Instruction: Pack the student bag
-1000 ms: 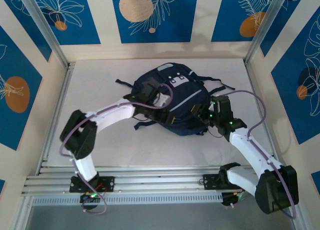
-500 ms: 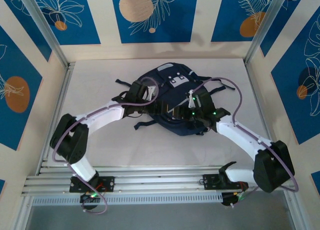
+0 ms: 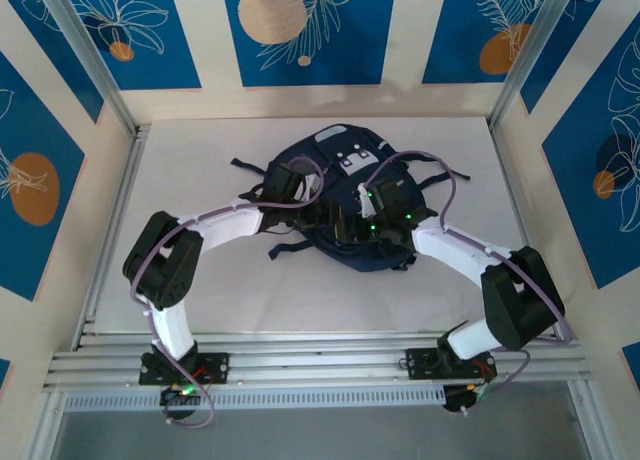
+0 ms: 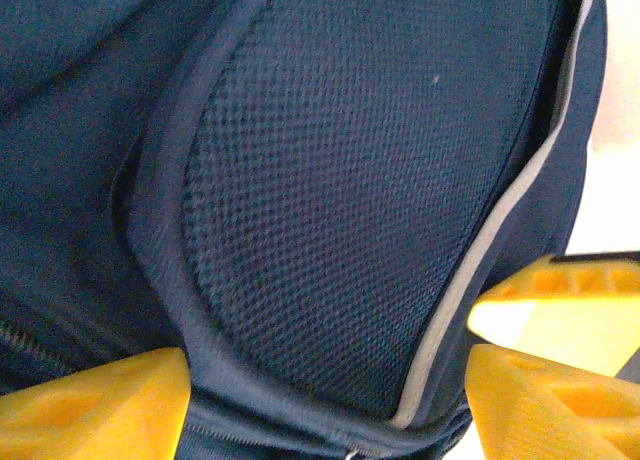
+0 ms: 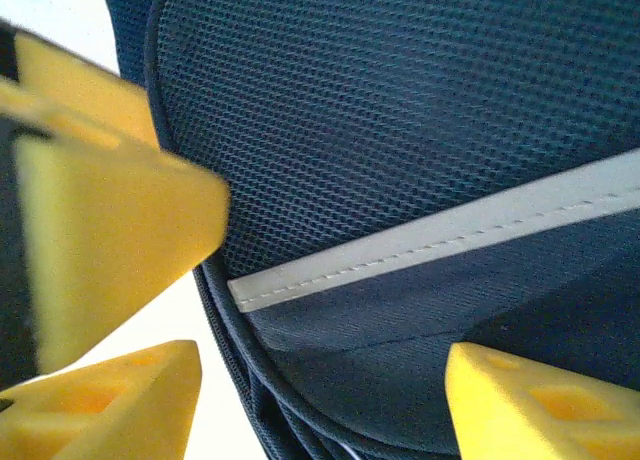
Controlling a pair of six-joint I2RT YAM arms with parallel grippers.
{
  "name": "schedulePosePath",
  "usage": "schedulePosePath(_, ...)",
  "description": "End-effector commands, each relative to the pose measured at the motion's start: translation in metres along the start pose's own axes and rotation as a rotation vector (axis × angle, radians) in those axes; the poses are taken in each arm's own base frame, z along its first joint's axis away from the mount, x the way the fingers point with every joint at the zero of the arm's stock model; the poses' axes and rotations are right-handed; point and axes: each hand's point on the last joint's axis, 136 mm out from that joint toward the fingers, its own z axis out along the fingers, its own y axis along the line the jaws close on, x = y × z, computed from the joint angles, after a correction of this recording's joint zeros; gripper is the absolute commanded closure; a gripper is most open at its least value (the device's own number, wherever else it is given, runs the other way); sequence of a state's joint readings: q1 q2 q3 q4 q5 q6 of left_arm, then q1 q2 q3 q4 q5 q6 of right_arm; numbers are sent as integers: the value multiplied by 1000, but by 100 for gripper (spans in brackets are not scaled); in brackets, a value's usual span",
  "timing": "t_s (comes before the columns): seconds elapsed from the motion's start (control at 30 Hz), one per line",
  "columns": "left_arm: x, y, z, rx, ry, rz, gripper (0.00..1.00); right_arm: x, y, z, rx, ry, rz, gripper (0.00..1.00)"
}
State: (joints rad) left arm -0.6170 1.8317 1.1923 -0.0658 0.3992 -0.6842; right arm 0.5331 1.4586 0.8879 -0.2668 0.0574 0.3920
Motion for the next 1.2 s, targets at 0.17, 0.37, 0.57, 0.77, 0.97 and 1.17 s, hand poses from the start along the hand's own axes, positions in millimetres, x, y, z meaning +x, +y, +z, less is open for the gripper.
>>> schedulePosePath(0.17, -30, -12, -3, 32, -72, 18, 28, 23, -1, -15, 66, 31, -34, 31)
schedulePosePath(0.37, -36, -6, 0, 22, -76, 11, 30, 18, -6, -22, 94, 4, -39, 31)
schedulePosePath(0.57, -38, -1, 11, 20, -60, 2, 43, 22, -9, -21, 108, 21, -42, 31)
schedulePosePath(0.77, -38, 2, 14, 18, -48, -2, 51, 29, -11, -18, 102, 25, -36, 31)
schedulePosePath(0.97, -34, -1, 8, 27, -34, -1, 52, 5, -14, -5, 104, -33, -88, 32)
schedulePosePath(1.17, -28, -3, 4, 40, -21, -5, 52, -20, -19, 5, 154, -57, -209, 36)
